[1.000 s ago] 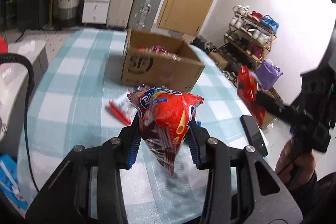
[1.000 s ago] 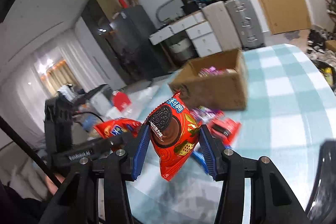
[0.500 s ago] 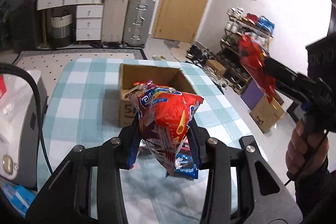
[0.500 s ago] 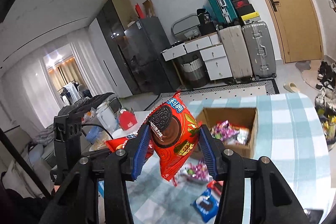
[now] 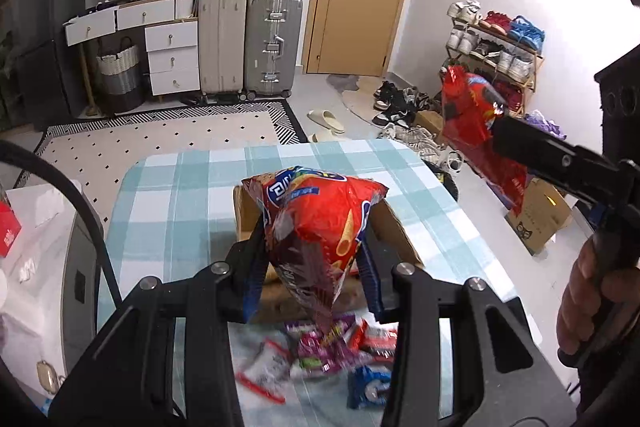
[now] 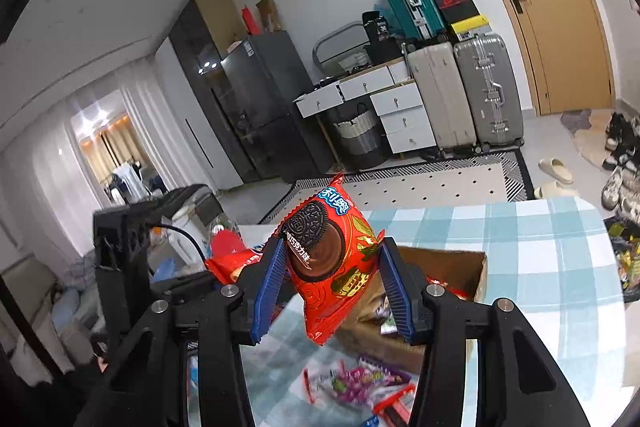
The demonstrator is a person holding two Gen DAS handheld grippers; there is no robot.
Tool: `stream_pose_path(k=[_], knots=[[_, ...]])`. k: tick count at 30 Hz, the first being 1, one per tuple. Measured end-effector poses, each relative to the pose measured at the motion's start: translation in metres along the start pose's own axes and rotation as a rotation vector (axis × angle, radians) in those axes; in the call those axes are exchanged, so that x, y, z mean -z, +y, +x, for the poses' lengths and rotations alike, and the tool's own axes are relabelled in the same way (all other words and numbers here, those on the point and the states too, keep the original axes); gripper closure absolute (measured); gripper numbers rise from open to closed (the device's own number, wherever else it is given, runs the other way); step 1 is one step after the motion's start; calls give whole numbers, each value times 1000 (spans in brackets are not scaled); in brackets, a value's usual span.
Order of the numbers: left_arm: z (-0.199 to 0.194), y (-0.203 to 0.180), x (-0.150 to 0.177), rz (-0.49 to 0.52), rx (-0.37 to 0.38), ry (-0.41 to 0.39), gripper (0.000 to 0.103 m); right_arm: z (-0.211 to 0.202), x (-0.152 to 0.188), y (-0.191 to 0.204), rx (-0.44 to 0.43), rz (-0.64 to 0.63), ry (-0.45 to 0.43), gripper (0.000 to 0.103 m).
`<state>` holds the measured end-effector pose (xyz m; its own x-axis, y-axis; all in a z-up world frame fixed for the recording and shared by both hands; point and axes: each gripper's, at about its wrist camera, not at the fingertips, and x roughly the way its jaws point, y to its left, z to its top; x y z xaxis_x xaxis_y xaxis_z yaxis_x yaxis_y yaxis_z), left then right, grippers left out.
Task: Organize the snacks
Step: 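Lift the red Oreo pack and red chip bag over the box with both grippers, then open both grippers to drop the two packs into the box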
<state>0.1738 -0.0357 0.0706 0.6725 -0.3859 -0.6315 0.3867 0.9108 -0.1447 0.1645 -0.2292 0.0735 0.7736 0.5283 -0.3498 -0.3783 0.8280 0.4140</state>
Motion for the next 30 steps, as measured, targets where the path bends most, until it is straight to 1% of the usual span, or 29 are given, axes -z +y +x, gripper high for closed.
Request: stream_pose_path(k=[3,5,9,12,17,23,27,30], knots=[[25,3,-15,-12,4,28,66,16,-15,-8,21,-6,-3,55],[43,6,-23,-9,-11,36,66,30,-22,-15,37,-14,11,55],[86,16,-28,1,-13,74,66,58,-27,-33,66,-1,48,55],[116,23,-29,6,-22,108,66,83,-23,-48,116,-19,103,55],[160,33,-26,6,-9,161,66,118,-8,-72,169,-26,186,55],[196,44,-20,-28,7,208,65,143,6,-91,183,-20,243,55],[208,40,-15,16,-12,220,65,153,17,-96,212,-54,275,55],[212,35,-11,51,-49,221,65,157,21,-99,220,-67,284,55]])
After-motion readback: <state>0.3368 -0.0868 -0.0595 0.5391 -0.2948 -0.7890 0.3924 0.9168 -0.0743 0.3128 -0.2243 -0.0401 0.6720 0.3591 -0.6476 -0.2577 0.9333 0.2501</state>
